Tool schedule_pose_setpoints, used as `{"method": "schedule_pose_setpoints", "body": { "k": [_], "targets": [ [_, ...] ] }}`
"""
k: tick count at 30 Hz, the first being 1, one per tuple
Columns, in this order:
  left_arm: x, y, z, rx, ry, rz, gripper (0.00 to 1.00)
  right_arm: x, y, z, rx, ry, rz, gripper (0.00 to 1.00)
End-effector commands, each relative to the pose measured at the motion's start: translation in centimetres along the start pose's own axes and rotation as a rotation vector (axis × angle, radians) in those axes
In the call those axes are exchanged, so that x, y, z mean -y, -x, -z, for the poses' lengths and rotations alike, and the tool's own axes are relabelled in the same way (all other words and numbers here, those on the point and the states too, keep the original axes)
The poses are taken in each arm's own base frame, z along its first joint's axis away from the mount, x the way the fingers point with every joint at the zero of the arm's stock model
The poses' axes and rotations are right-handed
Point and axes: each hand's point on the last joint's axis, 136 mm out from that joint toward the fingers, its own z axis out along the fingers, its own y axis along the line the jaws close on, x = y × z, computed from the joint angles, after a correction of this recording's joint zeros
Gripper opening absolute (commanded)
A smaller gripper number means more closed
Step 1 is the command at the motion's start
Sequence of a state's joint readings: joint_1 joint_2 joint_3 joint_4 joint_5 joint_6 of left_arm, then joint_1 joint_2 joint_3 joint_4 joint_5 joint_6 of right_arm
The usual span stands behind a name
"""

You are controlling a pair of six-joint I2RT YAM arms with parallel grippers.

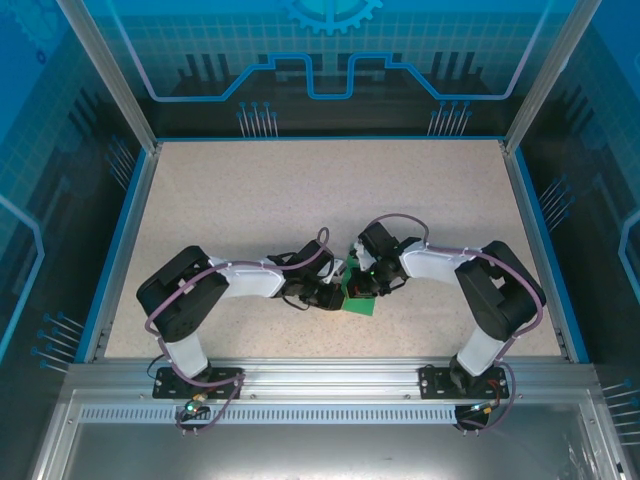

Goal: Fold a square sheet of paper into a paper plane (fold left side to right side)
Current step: Fold the triangle a second time at the center of the table.

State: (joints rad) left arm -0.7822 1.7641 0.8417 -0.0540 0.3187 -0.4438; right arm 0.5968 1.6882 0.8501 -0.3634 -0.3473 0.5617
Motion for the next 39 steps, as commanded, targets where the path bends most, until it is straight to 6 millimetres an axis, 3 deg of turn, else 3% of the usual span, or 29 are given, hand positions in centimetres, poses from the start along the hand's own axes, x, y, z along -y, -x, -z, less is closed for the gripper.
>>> {"method": "schedule_pose_setpoints", "body": {
  "k": [1,15,17,31,39],
  "targets": [
    [-4.4,-2.7,-1.5,-0.083,0.160,0.052,0.11,1.4,-1.7,-0.4,-0.059,-0.063,0.008,0.04],
    [-5.2,-3.4,-1.8,-0.105,0.182,0.061,0.10,4.7,-0.6,1.0,-0.059,-0.148,-0.020,0.04],
    [-5.2,-3.4,-1.9,-0.107,0.184,0.065,0.10,4.6,0.6,1.7,-0.033,-0.143,-0.019,0.04],
    [-5.3,-3.5,-2.1,-0.110,0.181,0.065,0.10,9.1,1.0,4.0,-0.028,-0.205,-0.100,0.04],
    [-5.3,-3.5,-2.0,-0.111,0.182,0.067,0.10,9.3,1.6,4.6,-0.009,-0.161,-0.130,0.04]
  ]
}}
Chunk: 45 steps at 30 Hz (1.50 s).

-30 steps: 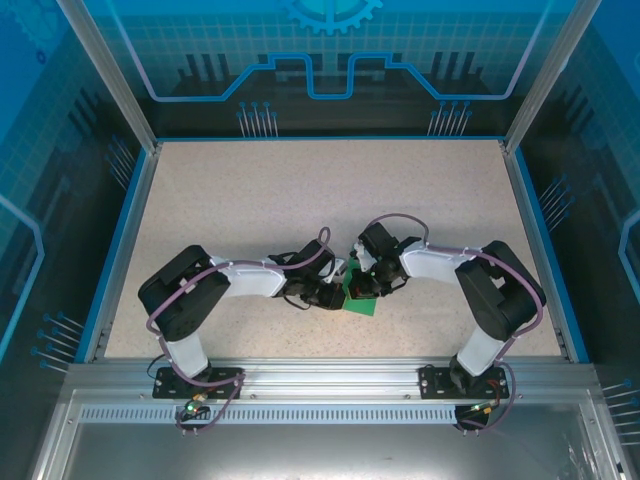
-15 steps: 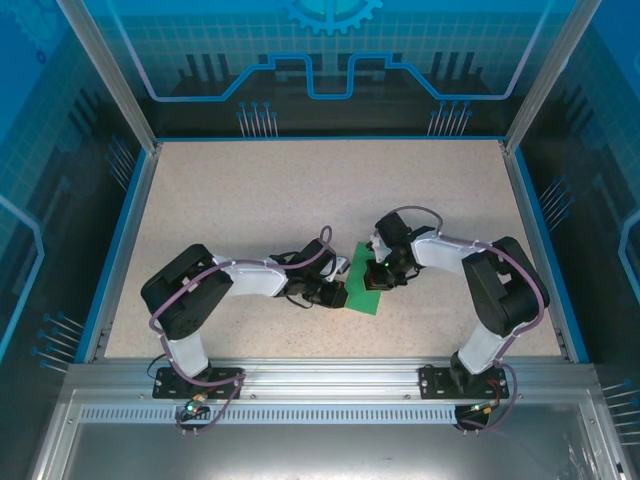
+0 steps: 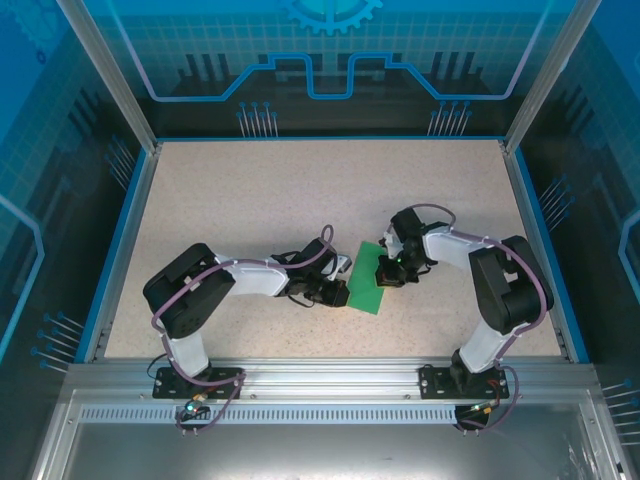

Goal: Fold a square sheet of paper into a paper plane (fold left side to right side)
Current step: Fold the triangle a second time at the center of the table.

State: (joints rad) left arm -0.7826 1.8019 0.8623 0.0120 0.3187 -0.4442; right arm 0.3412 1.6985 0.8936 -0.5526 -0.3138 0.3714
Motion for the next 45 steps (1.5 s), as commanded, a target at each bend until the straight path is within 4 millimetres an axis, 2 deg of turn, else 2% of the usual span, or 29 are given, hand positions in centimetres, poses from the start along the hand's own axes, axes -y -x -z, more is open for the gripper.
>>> {"method": "schedule_pose_setpoints", "body": {
  "k": [1,14,17,18,20,23,26,29,31,36,40,45],
  "targets": [
    [-5.7,-5.1,-0.9,-0.149,0.206,0.081,0.10,1.9,0.0,0.7,-0.005,-0.062,-0.028,0.04],
    [-5.3,-4.6,-0.8,-0.136,0.195,0.077,0.10,1.7,0.9,2.2,0.028,0.114,-0.061,0.05],
    [-5.2,-4.5,-0.7,-0.130,0.190,0.077,0.10,0.3,1.3,3.8,0.079,0.153,-0.031,0.05],
    [-5.1,-4.4,-0.6,-0.127,0.188,0.075,0.10,0.0,0.6,3.8,0.079,0.172,-0.030,0.05],
    [-4.9,-4.2,-0.6,-0.121,0.185,0.072,0.10,-1.1,0.6,4.4,0.101,0.201,-0.016,0.05],
    [-4.7,-3.9,-0.5,-0.112,0.179,0.071,0.10,-2.7,0.0,3.6,0.082,0.241,0.002,0.05],
    [-4.3,-3.6,-0.4,-0.103,0.164,0.069,0.10,-3.4,-0.6,1.6,0.025,0.240,0.010,0.05],
    [-3.6,-3.0,-0.2,-0.092,0.147,0.063,0.11,-3.1,-1.1,-0.2,-0.023,0.203,-0.003,0.05],
    [-2.9,-2.3,0.1,-0.078,0.128,0.058,0.11,-2.1,-1.3,-1.0,-0.047,0.158,-0.028,0.05],
    [0.0,-0.5,1.1,-0.042,0.049,0.029,0.11,-0.5,-1.8,-1.8,-0.079,0.077,-0.053,0.05],
    [2.3,0.3,1.1,-0.044,0.008,-0.020,0.11,-0.3,-2.0,-1.7,-0.081,0.065,-0.054,0.05],
    [2.5,1.1,-0.1,-0.052,0.009,-0.025,0.11,-0.4,-2.1,-1.8,-0.082,0.067,-0.050,0.05]
  ]
}}
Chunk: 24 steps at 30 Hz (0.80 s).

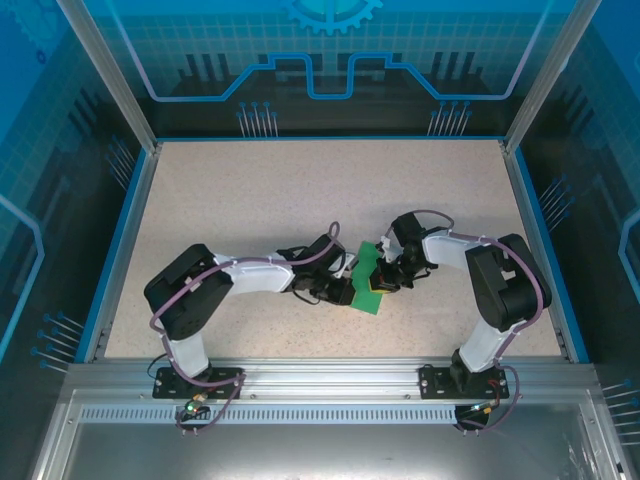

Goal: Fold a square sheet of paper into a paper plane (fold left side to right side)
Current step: Fold the triangle a second time at the center of the table.

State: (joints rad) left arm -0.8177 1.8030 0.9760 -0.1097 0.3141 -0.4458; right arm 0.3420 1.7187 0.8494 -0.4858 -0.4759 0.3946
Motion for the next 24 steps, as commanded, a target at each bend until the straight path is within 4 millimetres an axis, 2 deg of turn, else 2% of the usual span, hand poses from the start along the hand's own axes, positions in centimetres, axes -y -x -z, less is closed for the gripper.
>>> {"method": "schedule_pose_setpoints", "body": {
  "k": [1,6,11,24],
  "targets": [
    [0.0,0.2,-0.9,-0.029,0.007,-0.004,0.10,1.7,-0.9,-0.6,-0.032,-0.087,-0.031,0.05],
    [0.3,0.9,-1.7,-0.035,-0.007,-0.011,0.10,1.7,-1.0,-0.6,-0.032,-0.087,-0.033,0.04],
    [0.0,0.4,-2.2,-0.058,-0.005,-0.015,0.10,1.9,-1.0,-0.6,-0.033,-0.099,-0.035,0.04],
    [-4.8,-3.9,-0.9,-0.090,0.090,0.078,0.10,2.4,-0.9,-0.3,-0.030,-0.116,-0.034,0.04]
  ]
}}
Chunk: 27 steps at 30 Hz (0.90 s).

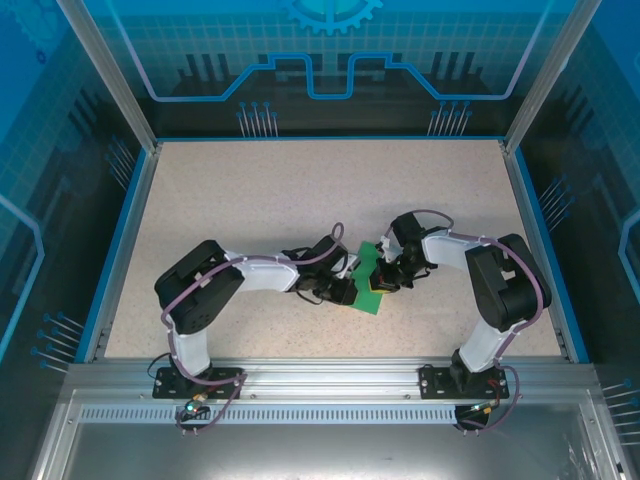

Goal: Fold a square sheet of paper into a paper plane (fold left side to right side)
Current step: Fold the triangle a second time at the center of the table.

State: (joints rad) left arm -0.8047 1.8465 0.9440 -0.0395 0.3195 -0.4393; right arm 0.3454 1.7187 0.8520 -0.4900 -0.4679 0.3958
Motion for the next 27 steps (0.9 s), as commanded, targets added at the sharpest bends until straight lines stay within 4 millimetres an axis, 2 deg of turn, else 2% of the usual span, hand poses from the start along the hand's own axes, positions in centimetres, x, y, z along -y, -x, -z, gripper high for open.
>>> {"method": "schedule_pose_setpoints", "body": {
  "k": [1,9,14,16,17,20,23,27],
  "targets": [
    [-3.8,-3.9,0.6,-0.090,0.093,0.080,0.10,2.4,-0.9,-0.3,-0.028,-0.108,-0.033,0.04],
    [-5.7,-6.6,1.5,-0.108,0.119,0.122,0.10,1.6,-0.5,-0.1,-0.010,-0.074,-0.017,0.05],
    [-5.6,-6.0,2.8,-0.069,0.103,0.125,0.11,-0.9,0.8,1.1,0.058,0.023,0.029,0.06],
    [-4.9,-5.1,3.5,-0.036,0.076,0.115,0.16,-2.3,1.5,2.4,0.114,0.076,0.057,0.08],
    [-4.5,-4.7,3.9,-0.018,0.064,0.108,0.18,-2.7,1.9,3.0,0.143,0.089,0.068,0.11],
    [-3.1,-2.6,5.0,0.052,0.024,0.083,0.29,-3.1,2.6,5.5,0.247,0.092,0.089,0.30],
    [-1.9,-0.1,5.9,0.126,-0.016,0.055,0.42,-2.1,2.3,7.5,0.333,0.052,0.088,0.48],
    [-0.8,2.9,6.0,0.188,-0.041,0.012,0.51,-0.7,1.1,9.2,0.414,0.037,0.069,0.67]
  ]
}}
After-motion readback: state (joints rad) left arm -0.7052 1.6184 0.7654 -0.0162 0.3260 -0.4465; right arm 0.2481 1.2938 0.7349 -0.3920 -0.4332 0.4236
